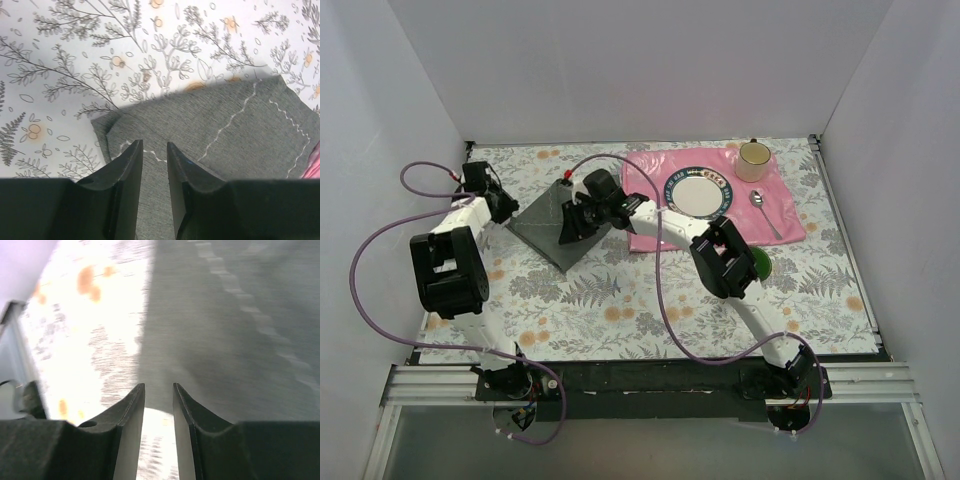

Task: Fold the napkin, place the utensils inside, and roll it up
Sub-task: Roll the napkin with the utensil

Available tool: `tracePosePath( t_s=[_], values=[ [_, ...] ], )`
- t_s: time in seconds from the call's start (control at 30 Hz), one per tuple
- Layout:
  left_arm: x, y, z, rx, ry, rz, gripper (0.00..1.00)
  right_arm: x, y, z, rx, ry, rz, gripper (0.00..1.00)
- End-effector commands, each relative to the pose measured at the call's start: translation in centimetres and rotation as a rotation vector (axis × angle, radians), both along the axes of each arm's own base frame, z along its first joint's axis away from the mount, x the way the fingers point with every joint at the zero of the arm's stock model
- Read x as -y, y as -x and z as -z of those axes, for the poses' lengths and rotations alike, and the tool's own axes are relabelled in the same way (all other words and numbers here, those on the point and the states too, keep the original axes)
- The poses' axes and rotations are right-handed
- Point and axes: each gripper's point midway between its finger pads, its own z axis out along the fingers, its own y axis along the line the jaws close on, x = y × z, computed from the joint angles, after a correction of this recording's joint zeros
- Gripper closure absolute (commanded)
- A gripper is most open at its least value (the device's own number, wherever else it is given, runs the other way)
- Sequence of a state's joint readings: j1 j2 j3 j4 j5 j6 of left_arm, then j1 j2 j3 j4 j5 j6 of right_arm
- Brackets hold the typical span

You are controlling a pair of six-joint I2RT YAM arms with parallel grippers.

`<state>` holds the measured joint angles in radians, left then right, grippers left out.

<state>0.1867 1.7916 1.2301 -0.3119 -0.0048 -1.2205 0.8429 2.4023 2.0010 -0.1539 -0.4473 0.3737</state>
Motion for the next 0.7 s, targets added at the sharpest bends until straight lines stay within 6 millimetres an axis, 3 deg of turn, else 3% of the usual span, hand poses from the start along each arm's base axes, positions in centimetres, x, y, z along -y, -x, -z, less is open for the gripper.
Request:
tracePosePath(
  t_s=[0.0, 0.27, 0.53, 0.67],
  values=[
    [-0.8, 0.4, 0.6, 0.002, 0.038, -0.015, 0.76, -4.5, 3.4, -4.7, -0.001, -0.176, -0.128, 0.64],
    [-1.0, 0.6, 1.9, -0.013, 0.031, -0.013, 0.77, -5.5, 3.9, -1.8, -0.039, -0.166, -0.143, 0.75],
    [-1.1, 1.0, 3.9, -0.058, 0.026, -0.020, 0.77, -4.5, 5.1, 2.2, -0.105, -0.103, -0.151, 0.80],
    [-1.2, 1.1, 4.2, -0.068, 0.017, -0.010, 0.78, -3.8, 5.3, 2.7, -0.095, -0.081, -0.149, 0.80]
  ],
)
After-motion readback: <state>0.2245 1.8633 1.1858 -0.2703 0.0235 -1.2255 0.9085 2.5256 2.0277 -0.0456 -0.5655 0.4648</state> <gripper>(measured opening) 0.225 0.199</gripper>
